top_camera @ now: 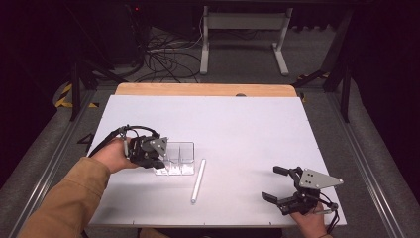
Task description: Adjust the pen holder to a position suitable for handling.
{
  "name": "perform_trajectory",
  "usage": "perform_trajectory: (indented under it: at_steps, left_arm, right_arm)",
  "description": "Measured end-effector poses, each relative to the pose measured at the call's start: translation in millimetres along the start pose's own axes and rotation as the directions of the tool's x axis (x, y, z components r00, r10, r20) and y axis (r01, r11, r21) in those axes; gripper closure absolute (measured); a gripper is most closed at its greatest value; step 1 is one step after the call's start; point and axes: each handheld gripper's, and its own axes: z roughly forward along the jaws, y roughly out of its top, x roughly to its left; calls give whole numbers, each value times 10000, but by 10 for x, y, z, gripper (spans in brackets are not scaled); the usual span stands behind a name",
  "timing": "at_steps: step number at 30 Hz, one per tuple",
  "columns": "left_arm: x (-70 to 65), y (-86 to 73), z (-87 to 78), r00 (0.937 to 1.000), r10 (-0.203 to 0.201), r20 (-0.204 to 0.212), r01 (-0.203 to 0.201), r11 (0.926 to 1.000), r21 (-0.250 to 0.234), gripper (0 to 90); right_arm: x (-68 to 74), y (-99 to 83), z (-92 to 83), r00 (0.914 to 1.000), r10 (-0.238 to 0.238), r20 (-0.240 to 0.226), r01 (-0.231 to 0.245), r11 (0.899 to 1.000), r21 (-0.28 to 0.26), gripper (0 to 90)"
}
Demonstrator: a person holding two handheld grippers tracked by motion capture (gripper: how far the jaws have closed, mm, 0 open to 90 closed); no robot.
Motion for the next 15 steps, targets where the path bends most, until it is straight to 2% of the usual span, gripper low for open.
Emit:
perform_trajectory:
  at_steps: [4,9,15]
  left_arm:
    - [9,-22,-2,9999,159,11,-158,9998,-157,876]
    - [8,-31,-21,10000,92,-6,-92,9996,-264,870]
    - [-2,-34,-40,9991,407,-139,-411,9988,-271,882]
  right_arm:
    - [1,0,0,10000,8,7,-8,10000,20,66]
    - [2,-1,2,10000,71,-13,-71,10000,4,66]
    - [4,-1,4,9999,114,-37,-114,9999,9,66]
